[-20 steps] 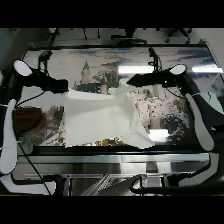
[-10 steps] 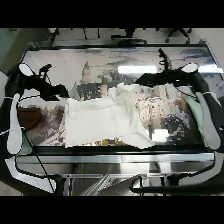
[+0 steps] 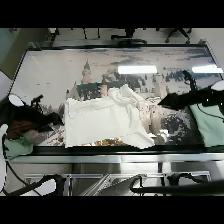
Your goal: Fold the shirts.
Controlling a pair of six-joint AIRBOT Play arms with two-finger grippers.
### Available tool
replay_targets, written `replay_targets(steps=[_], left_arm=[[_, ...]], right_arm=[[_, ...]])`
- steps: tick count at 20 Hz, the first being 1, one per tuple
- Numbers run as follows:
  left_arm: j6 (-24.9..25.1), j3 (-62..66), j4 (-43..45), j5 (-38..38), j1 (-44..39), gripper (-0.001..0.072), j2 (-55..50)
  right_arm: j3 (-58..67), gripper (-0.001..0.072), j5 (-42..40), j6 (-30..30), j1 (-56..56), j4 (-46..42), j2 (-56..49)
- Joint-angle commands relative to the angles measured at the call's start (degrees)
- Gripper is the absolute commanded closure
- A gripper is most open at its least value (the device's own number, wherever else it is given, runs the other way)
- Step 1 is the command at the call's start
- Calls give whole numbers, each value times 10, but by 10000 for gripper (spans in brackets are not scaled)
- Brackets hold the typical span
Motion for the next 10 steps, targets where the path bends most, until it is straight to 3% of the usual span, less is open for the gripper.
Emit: replay_targets(steps=[1,4,7,8,9,10], left_arm=[[9,-138,-20,101,3,16,41],[22,-180,-76,164,-20,16,36],[23,-182,-75,171,-49,17,4],[24,-181,-75,174,-54,91,-9],[26,-181,-75,178,-55,264,-24],[26,-181,-75,179,-55,386,-33]], right_arm=[[-151,251,-17,15,-16,-26,71],[-237,250,-17,21,-16,-26,100],[-291,251,-26,20,-15,-26,108],[-304,251,-39,21,-11,-26,108],[-318,251,-57,21,-1,-26,108],[-327,251,-73,21,12,-26,107]])
